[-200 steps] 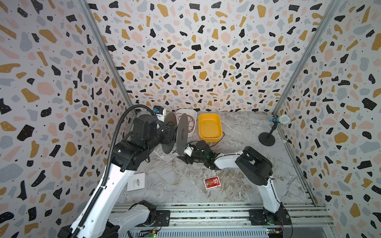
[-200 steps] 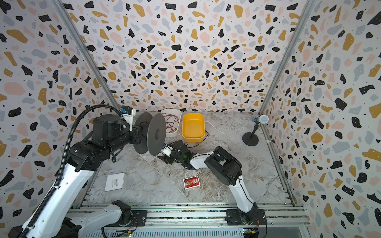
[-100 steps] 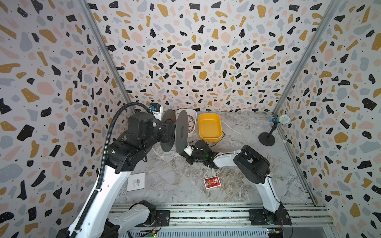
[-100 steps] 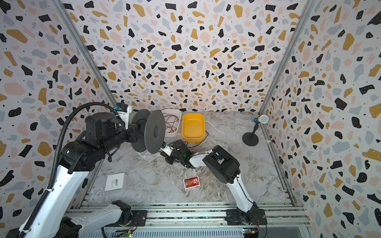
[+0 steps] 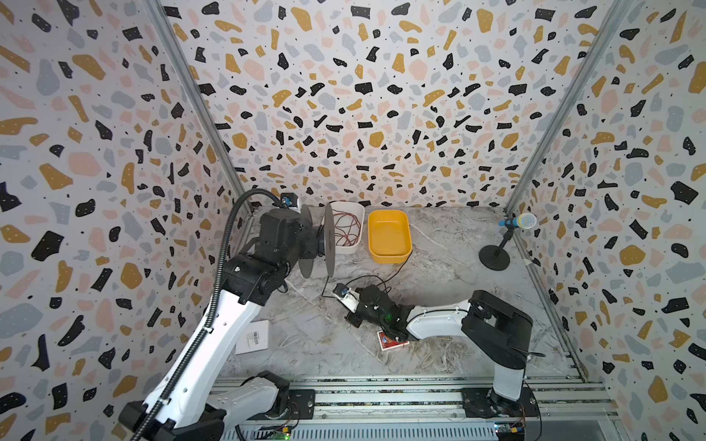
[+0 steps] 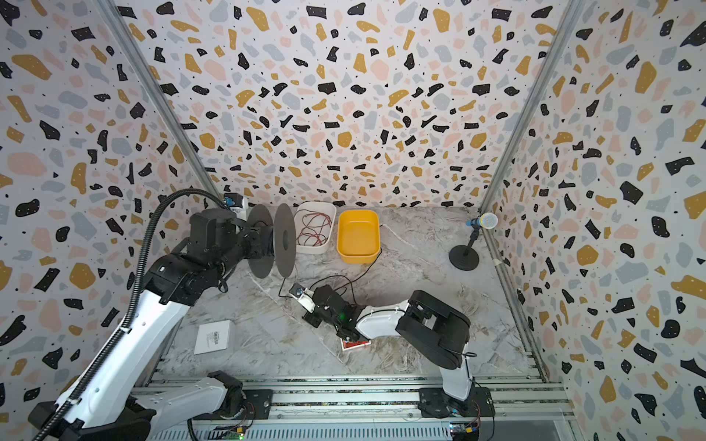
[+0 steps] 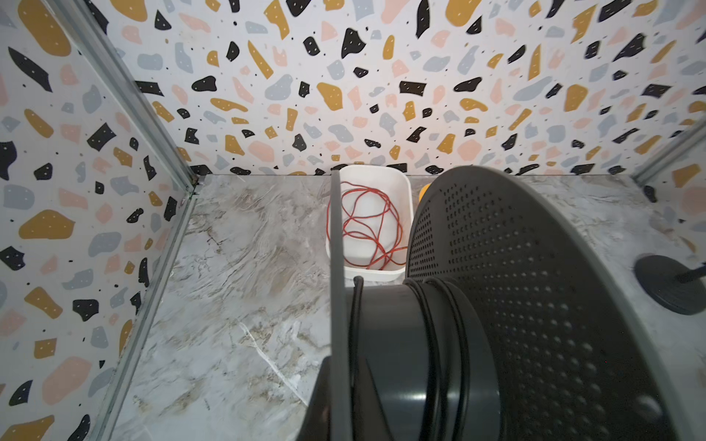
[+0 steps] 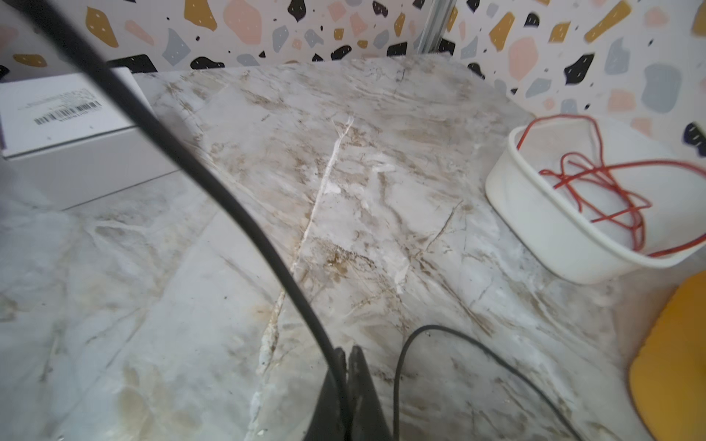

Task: Wrap the cables
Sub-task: 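Draw the cable down below the spool toward the robot with the right gripper, then raise the cable over the spool hub with the right gripper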

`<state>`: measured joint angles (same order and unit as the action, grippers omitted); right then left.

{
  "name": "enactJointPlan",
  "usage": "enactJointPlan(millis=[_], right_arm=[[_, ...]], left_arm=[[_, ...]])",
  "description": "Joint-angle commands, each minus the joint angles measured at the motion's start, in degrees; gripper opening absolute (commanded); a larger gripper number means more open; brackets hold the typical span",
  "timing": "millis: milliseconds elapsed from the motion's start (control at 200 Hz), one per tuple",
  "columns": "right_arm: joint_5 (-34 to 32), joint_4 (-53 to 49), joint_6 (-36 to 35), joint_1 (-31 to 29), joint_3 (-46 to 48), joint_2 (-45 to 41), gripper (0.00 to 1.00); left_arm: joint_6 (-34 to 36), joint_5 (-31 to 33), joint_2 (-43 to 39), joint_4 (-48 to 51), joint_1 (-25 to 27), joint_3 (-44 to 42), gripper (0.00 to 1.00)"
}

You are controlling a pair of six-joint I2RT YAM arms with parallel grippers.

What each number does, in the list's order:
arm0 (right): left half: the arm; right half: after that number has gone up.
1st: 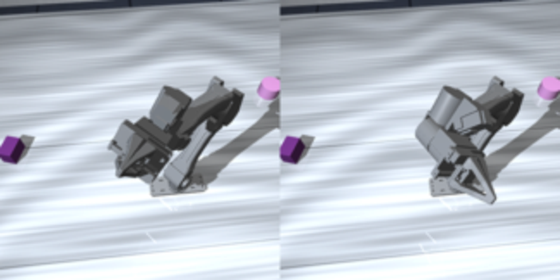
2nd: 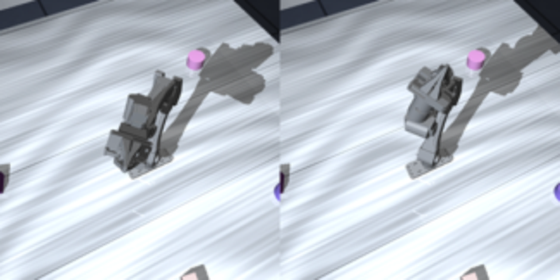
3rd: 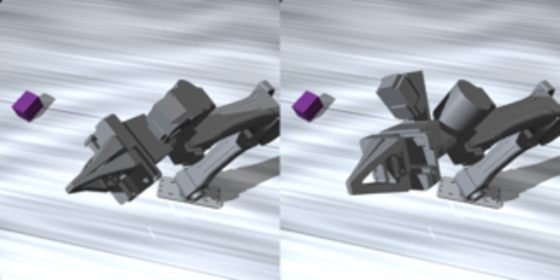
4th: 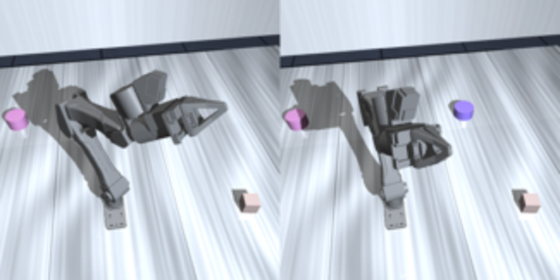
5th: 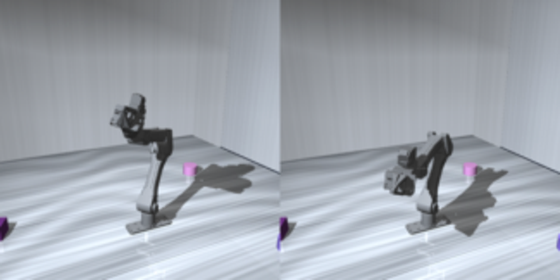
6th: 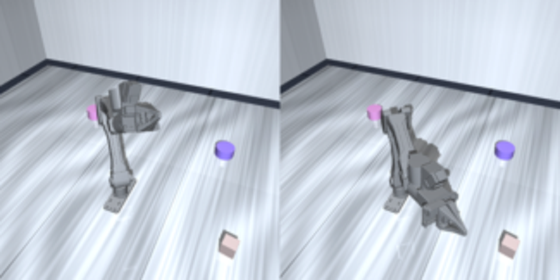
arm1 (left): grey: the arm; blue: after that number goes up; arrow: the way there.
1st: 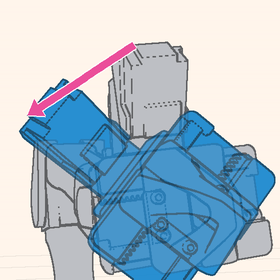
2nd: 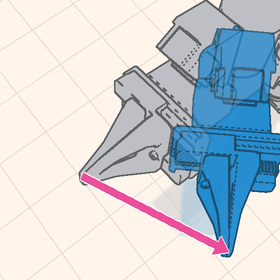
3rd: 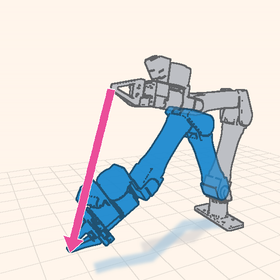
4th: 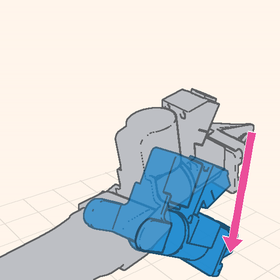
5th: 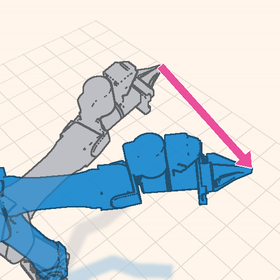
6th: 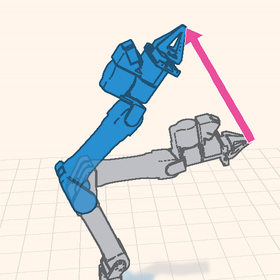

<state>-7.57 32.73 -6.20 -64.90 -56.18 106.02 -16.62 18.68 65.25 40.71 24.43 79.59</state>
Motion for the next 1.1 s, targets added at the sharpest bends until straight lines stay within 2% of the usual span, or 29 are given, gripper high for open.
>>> enactJointPlan(millis=[0, 90, 295, 491, 821, 1096], right_arm=[[-11.4, -7.9, -3.9, -3.5, 0.3, -5.5, 0.00], [-17.5, -12.3, -5.2, -6.1, 0.5, -9.4, 0.00], [-19.6, -19.2, -6.1, -6.7, -0.1, -18.9, 0.00], [-20.4, -20.3, -10.4, -5.4, -3.9, -23.1, 0.00], [-15.8, -23.6, -9.4, 4.0, -16.2, -18.6, 0.00], [-8.6, -35.5, -6.5, 14.1, -33.9, -7.6, 0.00]], left_arm=[[-2.6, 4.7, 0.4, -9.3, -0.3, -2.8, 0.00], [-3.1, 6.4, 1.0, -10.1, -0.3, -4.6, 0.00], [-3.0, 10.3, 1.8, -10.9, -0.3, -8.4, 0.00], [-3.2, 10.0, 1.9, -10.9, 0.0, -11.9, 0.00], [-2.6, 8.4, 0.6, -9.1, 1.6, -13.9, 0.00], [3.9, 0.8, -2.0, -7.2, 2.2, -14.8, 0.00]])
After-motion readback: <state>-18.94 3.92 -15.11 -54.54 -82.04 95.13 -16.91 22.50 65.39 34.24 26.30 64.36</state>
